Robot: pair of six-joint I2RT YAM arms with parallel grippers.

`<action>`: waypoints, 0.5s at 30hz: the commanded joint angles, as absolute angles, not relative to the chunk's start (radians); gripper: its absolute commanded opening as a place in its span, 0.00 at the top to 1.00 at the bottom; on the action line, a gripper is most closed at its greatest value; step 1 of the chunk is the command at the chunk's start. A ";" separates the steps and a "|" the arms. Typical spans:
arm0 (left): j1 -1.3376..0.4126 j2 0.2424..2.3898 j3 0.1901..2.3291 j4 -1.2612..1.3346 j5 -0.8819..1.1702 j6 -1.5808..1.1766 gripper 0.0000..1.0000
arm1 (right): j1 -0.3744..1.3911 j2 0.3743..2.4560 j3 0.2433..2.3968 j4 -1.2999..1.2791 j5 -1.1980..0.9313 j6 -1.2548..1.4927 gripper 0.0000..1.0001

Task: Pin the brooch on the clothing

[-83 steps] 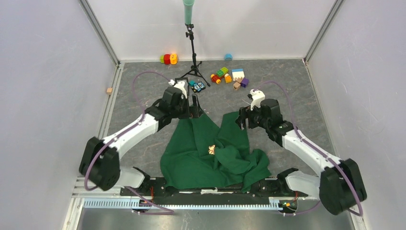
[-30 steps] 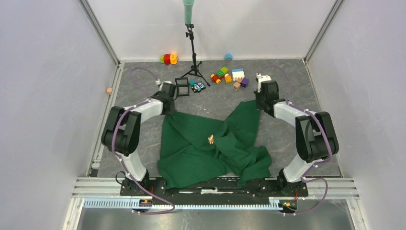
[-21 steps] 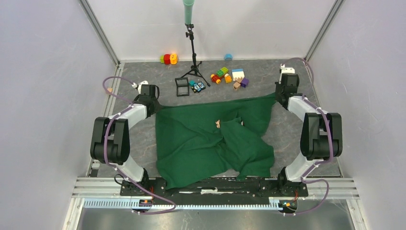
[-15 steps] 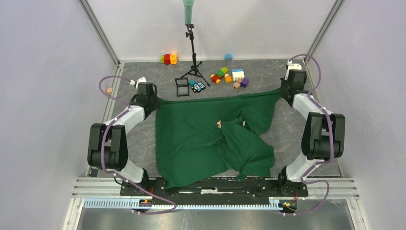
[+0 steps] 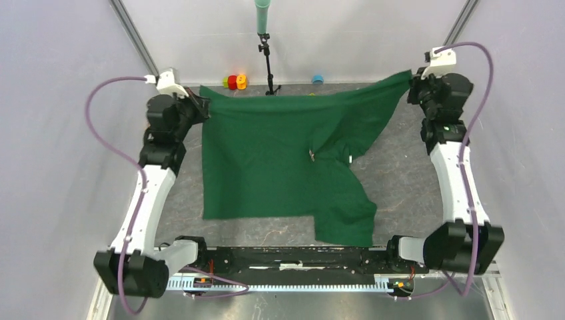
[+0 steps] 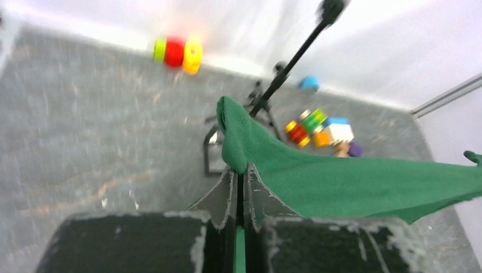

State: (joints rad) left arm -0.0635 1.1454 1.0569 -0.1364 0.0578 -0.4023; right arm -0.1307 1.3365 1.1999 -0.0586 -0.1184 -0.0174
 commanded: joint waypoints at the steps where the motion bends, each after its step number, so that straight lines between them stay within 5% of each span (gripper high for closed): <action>1: -0.049 1.002 1.214 -0.224 0.124 -0.242 0.98 | -0.147 1.185 1.349 -0.031 -0.203 -0.116 1.00; 15: -0.050 0.807 1.680 -0.551 0.166 -0.133 0.98 | -0.147 0.897 1.702 -0.178 -0.272 -0.193 1.00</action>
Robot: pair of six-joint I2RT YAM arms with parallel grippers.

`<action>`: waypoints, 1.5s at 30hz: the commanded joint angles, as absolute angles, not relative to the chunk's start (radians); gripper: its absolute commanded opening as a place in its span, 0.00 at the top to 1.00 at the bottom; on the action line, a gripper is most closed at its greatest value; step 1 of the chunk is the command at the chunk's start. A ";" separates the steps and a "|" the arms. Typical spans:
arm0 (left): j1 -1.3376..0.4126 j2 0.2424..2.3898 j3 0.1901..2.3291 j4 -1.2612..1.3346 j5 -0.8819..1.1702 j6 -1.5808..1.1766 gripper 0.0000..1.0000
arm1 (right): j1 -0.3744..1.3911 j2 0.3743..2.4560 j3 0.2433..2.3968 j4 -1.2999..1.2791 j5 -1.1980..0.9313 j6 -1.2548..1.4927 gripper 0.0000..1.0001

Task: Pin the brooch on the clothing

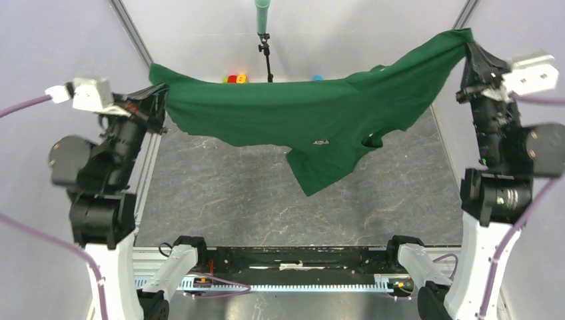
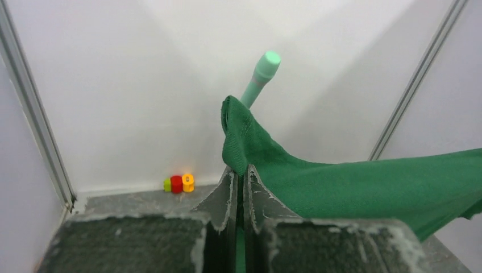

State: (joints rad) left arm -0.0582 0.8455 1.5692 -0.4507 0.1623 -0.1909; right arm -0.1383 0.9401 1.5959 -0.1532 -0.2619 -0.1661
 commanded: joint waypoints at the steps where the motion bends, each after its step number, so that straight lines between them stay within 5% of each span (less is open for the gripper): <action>1: -0.050 0.800 1.711 -0.566 0.163 -0.136 0.98 | -0.147 0.890 1.729 -0.194 -0.272 -0.192 1.00; 8: -0.050 0.773 1.829 -0.623 0.155 -0.191 0.98 | -0.147 0.847 1.855 -0.226 -0.242 -0.175 1.00; 13: -0.049 0.815 1.717 -0.559 0.154 -0.242 0.98 | -0.147 0.901 1.801 -0.212 -0.168 -0.177 1.00; 26: -0.049 1.104 0.949 -0.070 -0.027 -0.557 0.95 | -0.147 1.255 0.939 0.485 -0.249 -0.081 1.00; 29: -0.049 1.205 0.900 -0.037 -0.030 -0.577 0.62 | -0.147 1.473 0.953 0.518 -0.332 -0.048 0.67; 31: -0.049 1.252 0.895 -0.025 -0.019 -0.568 0.51 | -0.147 1.606 1.015 0.472 -0.386 -0.034 0.18; 32: -0.049 1.261 0.899 -0.030 -0.015 -0.565 0.44 | -0.146 1.653 1.046 0.446 -0.400 -0.032 0.09; 34: -0.050 1.267 0.909 -0.049 -0.006 -0.549 0.28 | -0.147 1.705 1.058 0.425 -0.417 -0.029 0.02; 35: -0.049 1.260 0.910 -0.060 -0.008 -0.544 0.12 | -0.147 1.703 1.034 0.445 -0.416 -0.020 0.02; 37: -0.049 1.240 0.907 -0.081 -0.022 -0.534 0.01 | -0.147 1.685 0.997 0.458 -0.405 -0.011 0.02; 45: -0.048 1.174 0.945 -0.206 0.049 -0.520 0.00 | -0.146 1.523 0.921 0.313 -0.322 -0.006 0.02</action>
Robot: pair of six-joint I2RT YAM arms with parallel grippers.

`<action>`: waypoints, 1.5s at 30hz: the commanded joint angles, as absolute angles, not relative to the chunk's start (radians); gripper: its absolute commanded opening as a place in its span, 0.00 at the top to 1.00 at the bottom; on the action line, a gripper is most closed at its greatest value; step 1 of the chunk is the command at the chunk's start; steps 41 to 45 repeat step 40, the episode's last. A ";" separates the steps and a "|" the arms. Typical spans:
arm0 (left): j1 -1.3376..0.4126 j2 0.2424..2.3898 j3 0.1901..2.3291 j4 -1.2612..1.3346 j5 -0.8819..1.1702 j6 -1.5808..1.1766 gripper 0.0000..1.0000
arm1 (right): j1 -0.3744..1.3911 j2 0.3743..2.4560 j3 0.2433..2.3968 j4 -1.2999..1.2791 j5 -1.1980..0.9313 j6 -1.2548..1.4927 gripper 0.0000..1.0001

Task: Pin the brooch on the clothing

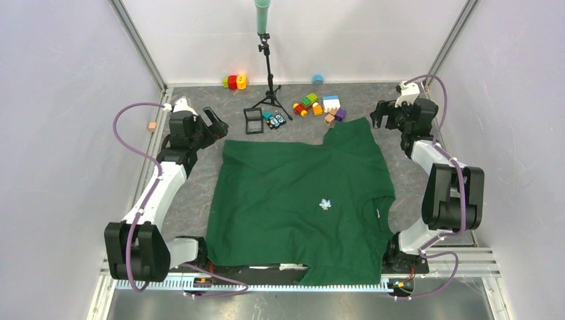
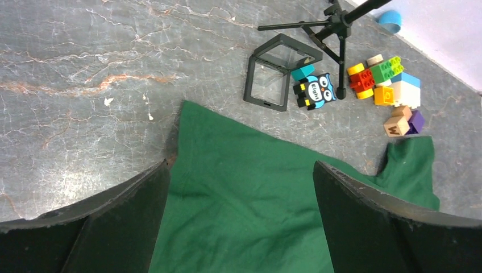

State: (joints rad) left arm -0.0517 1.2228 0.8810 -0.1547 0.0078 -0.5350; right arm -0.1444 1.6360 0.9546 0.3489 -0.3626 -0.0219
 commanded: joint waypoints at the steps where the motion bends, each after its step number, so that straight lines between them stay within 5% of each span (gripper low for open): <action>1: -0.049 1.165 0.956 -0.229 0.058 -0.511 0.00 | -0.147 1.493 0.918 0.286 -0.308 -0.005 0.02; 13: -0.048 0.947 1.075 -0.386 0.033 -0.320 0.00 | -0.147 1.066 0.851 0.010 -0.006 -0.015 0.02; 26: -0.049 0.617 0.812 -0.215 -0.178 -0.221 0.00 | -0.146 0.547 0.381 0.353 0.098 -0.004 0.02; 45: -0.049 0.651 0.818 -0.219 -0.157 -0.240 0.00 | -0.146 0.508 0.363 0.357 0.122 -0.017 0.02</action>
